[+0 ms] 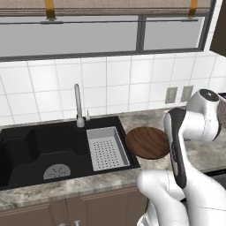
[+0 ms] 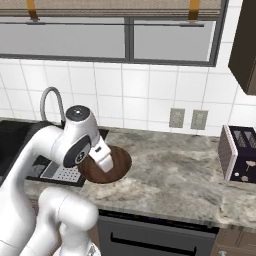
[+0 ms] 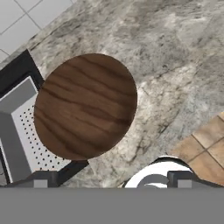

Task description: Pick the cup and bowl from the counter and place them on the counter next to the sink.

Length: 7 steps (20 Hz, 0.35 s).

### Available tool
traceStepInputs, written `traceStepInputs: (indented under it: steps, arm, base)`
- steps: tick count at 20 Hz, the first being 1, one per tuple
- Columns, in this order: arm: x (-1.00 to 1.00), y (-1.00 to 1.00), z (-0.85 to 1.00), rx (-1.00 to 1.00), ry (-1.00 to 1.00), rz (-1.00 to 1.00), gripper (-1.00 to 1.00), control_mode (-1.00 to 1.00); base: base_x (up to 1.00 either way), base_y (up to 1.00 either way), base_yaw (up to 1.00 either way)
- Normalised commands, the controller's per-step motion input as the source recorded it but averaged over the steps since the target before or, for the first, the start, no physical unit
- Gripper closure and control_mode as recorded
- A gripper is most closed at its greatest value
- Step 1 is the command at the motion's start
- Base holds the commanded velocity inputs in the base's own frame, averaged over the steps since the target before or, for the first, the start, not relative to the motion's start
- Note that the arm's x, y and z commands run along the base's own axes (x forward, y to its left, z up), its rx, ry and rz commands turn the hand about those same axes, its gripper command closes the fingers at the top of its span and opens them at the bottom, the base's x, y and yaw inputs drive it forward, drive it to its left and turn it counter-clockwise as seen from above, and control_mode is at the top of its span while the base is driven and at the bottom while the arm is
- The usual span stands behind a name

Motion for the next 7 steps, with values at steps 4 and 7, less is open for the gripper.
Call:
traceStepInputs:
  steps: [4, 7]
  arm:
    - [-0.80, 0.11, 0.41, -0.01, 0.00, 0.09, -1.00, -1.00]
    - [-0.88, 0.03, 0.39, 0.00, 0.00, 0.10, -1.00, -1.00]
  base:
    - [0.00, 0.00, 0.00]
    - [0.00, 0.00, 0.00]
